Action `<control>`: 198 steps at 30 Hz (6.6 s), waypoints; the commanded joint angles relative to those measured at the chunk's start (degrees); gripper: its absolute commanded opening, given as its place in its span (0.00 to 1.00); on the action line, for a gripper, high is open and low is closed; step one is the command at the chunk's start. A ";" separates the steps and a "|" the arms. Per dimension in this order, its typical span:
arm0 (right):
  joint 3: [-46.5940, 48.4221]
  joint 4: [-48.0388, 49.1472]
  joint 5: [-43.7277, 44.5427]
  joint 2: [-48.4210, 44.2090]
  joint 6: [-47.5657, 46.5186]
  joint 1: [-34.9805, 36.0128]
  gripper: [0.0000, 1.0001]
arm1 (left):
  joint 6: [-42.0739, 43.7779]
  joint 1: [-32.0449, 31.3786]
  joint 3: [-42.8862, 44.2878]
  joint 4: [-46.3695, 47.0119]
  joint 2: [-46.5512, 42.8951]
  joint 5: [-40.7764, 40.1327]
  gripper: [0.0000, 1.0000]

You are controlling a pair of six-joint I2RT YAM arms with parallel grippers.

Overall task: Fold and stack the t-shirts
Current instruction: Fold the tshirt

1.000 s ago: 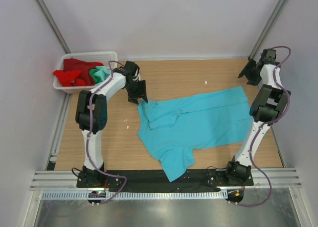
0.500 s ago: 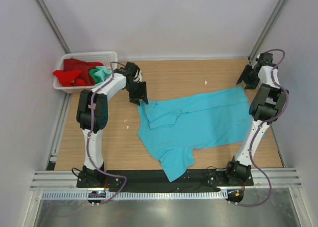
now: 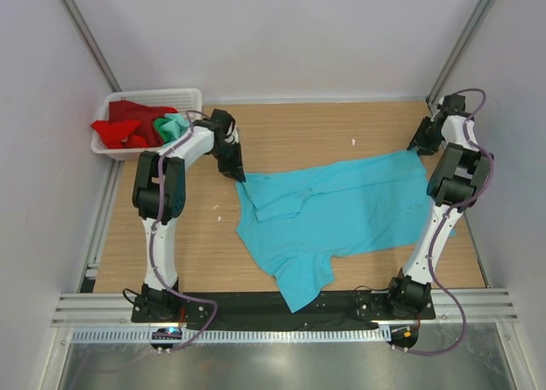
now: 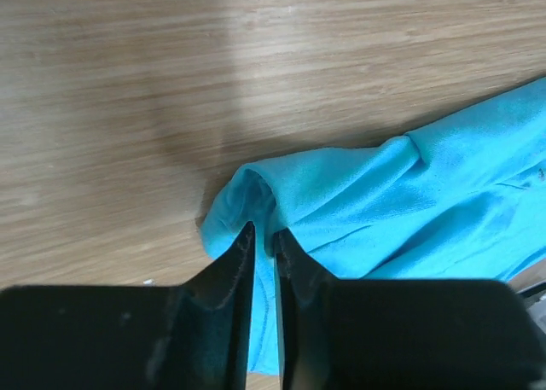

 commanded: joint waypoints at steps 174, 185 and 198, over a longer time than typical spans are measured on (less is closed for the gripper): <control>-63.52 16.95 23.78 -44.80 23.72 -14.16 0.44 | -21.69 -25.12 -40.13 16.02 -37.28 1.23 0.00; -61.76 18.36 21.93 -39.35 23.72 -13.81 0.02 | -22.22 -25.12 -41.80 19.10 -38.95 2.20 0.00; -60.98 8.96 20.87 -46.82 27.59 -13.90 0.01 | -18.79 -25.12 -36.27 15.94 -41.59 -0.17 0.00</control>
